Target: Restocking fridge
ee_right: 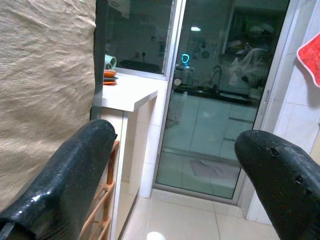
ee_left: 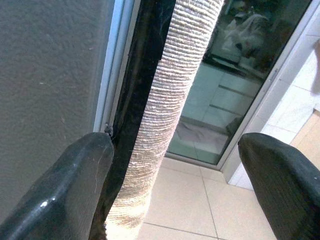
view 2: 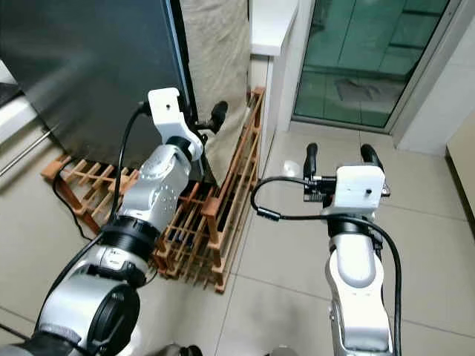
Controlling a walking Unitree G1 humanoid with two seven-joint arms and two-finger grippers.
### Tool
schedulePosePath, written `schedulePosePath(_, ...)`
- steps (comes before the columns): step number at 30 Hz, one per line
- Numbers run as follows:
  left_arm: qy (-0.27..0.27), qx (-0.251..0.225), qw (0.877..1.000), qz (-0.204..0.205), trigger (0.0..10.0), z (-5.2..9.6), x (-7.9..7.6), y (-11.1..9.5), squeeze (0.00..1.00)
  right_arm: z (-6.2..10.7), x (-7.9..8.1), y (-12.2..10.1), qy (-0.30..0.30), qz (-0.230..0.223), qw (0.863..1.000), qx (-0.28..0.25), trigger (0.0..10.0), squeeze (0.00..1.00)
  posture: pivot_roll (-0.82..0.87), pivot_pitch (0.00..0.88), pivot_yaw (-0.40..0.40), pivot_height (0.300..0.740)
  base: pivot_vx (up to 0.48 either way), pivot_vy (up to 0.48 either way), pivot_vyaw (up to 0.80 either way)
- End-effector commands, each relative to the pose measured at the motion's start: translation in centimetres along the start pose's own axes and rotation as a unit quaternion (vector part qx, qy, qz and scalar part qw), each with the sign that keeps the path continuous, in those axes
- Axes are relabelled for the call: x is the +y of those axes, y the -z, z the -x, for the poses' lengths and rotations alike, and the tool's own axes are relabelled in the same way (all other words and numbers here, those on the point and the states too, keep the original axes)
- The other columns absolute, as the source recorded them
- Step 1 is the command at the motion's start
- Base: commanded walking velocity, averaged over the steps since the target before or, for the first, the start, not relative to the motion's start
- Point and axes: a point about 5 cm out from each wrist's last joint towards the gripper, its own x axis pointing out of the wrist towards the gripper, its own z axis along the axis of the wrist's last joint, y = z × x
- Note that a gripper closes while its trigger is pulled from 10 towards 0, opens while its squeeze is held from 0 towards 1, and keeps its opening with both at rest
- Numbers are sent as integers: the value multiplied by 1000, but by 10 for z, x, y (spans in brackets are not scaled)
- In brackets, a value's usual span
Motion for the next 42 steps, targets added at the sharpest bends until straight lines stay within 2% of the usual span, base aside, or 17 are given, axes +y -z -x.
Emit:
schedulePosePath(1, 24, 2, 1000, 15, 10000, -6, -25, -1, 0, 1, -5, -6, 5, 5, 1000, -10, 10000, 78, -316, 0, 90, 740, 0, 0, 0)
schedulePosePath(5, 12, 7, 999, 32, 10000, -12, -30, -3, 0, 3, -5, -6, 4, 7, 1000, -8, 10000, 78, -320, 0, 91, 740, 0, 0, 0)
schedulePosePath(9, -23, 25, 997, 64, 10000, -13, -24, 0, 0, 5, -7, -6, 6, 9, 1000, -6, 10000, 82, -331, 12, 89, 740, 0, 0, 0)
schedulePosePath(12, -31, 31, 996, 72, 10000, -13, -23, 4, 0, 7, -8, -7, 7, 11, 1000, -4, 10000, 78, -335, 15, 87, 740, 0, 0, 0)
schedulePosePath(15, -46, 30, 996, 68, 10000, -13, -19, 5, 0, 7, -10, -7, 8, 13, 1000, -3, 10000, 82, -340, 17, 84, 740, 0, 0, 0)
schedulePosePath(18, -42, 19, 998, 43, 10000, -13, -18, 5, 0, 8, -11, -7, 8, 16, 1000, -1, 10000, 82, -346, 21, 80, 740, 0, 0, 0)
schedulePosePath(23, -22, 14, 999, 35, 10000, -13, -25, 7, 0, 8, -12, -9, 8, 19, 1000, -2, 10000, 78, -357, 27, 77, 740, 0, 0, 0)
schedulePosePath(25, 10, 14, 999, 35, 10000, -12, -36, 10, 0, 8, -13, -10, 8, 22, 1000, -2, 10000, 82, -361, 29, 76, 740, 0, 0, 0)
schedulePosePath(33, 71, 22, 996, 53, 10000, -11, -58, 16, 0, 9, -14, -10, 10, 24, 1000, -1, 10000, 82, -364, 30, 77, 740, 0, 0, 0)
schedulePosePath(34, 106, 29, 991, 71, 10000, -10, -69, 18, 0, 8, -14, -11, 11, 25, 1000, -2, 10000, 78, -367, 29, 81, 740, 0, 0, 0)
schedulePosePath(35, 106, 29, 991, 71, 10000, -10, -69, 18, 0, 8, -14, -11, 11, 25, 1000, -2, 10000, 78, -367, 29, 81, 740, 0, 0, 0)
schedulePosePath(36, 145, 33, 985, 91, 10000, -8, -82, 20, 0, 8, -15, -11, 13, 24, 1000, -2, 10000, 78, -367, 29, 81, 740, 0, 0, 0)
schedulePosePath(37, 164, 33, 981, 99, 10000, -7, -89, 20, 0, 9, -15, -11, 13, 24, 1000, -2, 10000, 82, -367, 29, 81, 740, 0, 0, 0)
schedulePosePath(42, 243, 38, 961, 125, 10000, 1, -115, 22, 0, 10, -14, -11, 17, 24, 1000, -1, 10000, 78, -375, 33, 94, 740, 0, 0, 0)
